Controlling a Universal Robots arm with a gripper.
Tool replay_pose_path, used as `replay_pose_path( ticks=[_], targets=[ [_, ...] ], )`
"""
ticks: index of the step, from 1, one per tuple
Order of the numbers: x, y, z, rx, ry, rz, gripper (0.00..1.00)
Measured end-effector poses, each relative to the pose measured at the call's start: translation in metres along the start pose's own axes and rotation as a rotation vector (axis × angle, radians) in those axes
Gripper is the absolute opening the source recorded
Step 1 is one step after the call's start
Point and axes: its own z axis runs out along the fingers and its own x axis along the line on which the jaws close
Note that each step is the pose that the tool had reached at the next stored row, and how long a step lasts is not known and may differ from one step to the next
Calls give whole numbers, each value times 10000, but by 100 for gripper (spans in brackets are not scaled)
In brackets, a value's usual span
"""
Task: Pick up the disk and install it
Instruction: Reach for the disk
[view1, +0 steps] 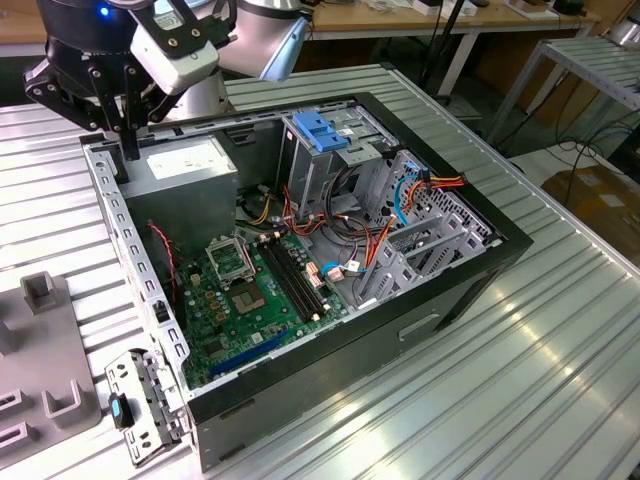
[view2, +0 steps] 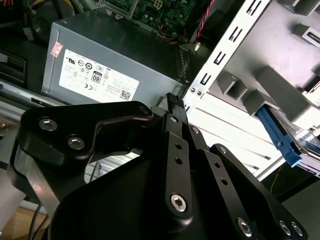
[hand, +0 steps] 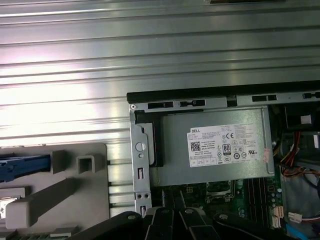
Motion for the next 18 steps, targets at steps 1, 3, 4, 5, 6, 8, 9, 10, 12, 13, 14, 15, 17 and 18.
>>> replay_pose_path(
  ticks=[1, 3, 4, 5, 6, 8, 9, 10, 12, 13, 14, 15, 17, 18],
  targets=[
    [4, 0, 0, 0, 1, 0, 11],
    [12, -1, 0, 1, 1, 0, 11],
    [17, -1, 0, 0, 1, 0, 11],
    [24, -2, 0, 1, 2, 0, 11],
    [27, -2, 0, 0, 2, 0, 11],
    [36, -3, 0, 0, 2, 0, 11],
    [40, -3, 0, 0, 3, 0, 11],
    [44, -3, 0, 0, 3, 0, 11],
    [54, -4, -1, 1, 4, 0, 11],
    [57, -4, 0, 1, 4, 0, 11],
    [61, -5, 0, 0, 4, 0, 11],
    [66, -5, 0, 0, 4, 1, 11],
    [74, -6, -1, 1, 6, 0, 11],
    [78, -6, -1, 1, 6, 0, 11]
  ],
)
